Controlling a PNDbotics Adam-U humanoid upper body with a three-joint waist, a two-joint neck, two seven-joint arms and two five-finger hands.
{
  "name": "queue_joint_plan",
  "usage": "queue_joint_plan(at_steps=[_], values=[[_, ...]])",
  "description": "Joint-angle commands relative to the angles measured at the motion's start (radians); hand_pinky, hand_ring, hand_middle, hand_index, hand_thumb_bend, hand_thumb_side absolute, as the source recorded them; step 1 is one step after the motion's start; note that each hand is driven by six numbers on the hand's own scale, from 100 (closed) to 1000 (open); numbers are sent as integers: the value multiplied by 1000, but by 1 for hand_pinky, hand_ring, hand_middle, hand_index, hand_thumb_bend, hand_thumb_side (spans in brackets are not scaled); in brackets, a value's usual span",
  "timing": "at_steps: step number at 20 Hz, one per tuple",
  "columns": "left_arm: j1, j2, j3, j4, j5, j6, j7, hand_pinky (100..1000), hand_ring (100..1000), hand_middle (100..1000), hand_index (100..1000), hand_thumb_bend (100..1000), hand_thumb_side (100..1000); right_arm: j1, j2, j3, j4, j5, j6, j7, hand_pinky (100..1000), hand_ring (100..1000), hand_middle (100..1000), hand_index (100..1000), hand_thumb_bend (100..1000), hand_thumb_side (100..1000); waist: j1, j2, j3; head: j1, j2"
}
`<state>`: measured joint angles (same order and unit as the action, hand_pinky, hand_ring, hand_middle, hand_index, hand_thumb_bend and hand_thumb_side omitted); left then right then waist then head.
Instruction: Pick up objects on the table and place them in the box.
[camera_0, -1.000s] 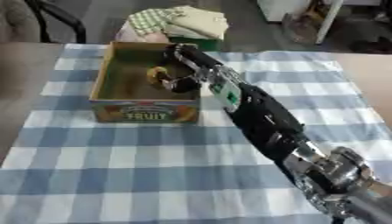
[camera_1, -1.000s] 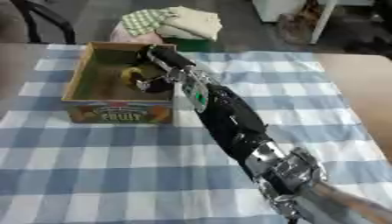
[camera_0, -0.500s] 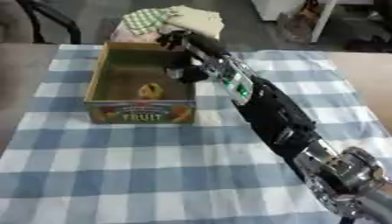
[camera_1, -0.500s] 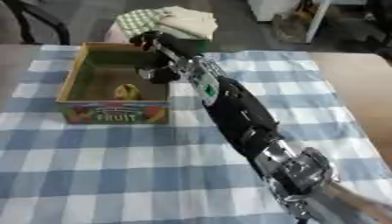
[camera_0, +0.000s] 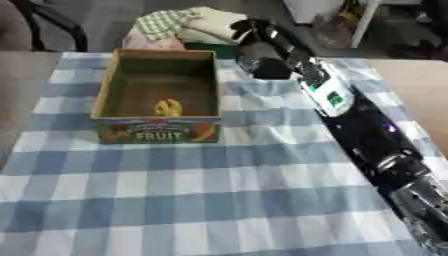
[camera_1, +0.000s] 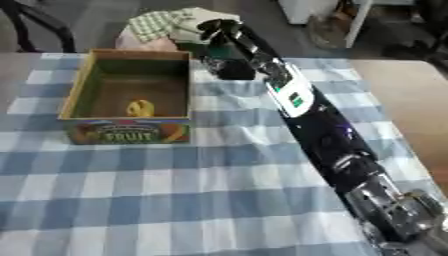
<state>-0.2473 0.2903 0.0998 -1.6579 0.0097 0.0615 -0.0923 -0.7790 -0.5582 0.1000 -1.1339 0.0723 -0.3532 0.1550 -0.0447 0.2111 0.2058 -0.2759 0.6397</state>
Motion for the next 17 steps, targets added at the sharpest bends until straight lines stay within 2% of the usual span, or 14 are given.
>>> queue_joint_plan(at_steps=[1,5,10,17], values=[[-5,18,14,-19,-1,-1,8,741,619,522,607,492,454,47,-80,-40,-89,-108,46,-12,736,641,665,841,100,441,7,-11,-12,11,-15],[-6,15,16,-20,0,-1,9,742,619,522,607,491,455,149,-97,-103,-152,-174,87,-49,733,632,649,836,100,501,10,-6,-28,23,-16],[-2,16,20,-20,0,-1,12,744,620,523,607,488,456,243,-83,-172,-193,-253,128,-96,725,617,624,828,100,565,15,-4,-44,27,-14],[1,14,22,-20,0,-1,12,744,620,523,608,500,461,310,-52,-213,-222,-285,154,-124,723,613,622,825,100,613,19,-3,-50,29,-13]])
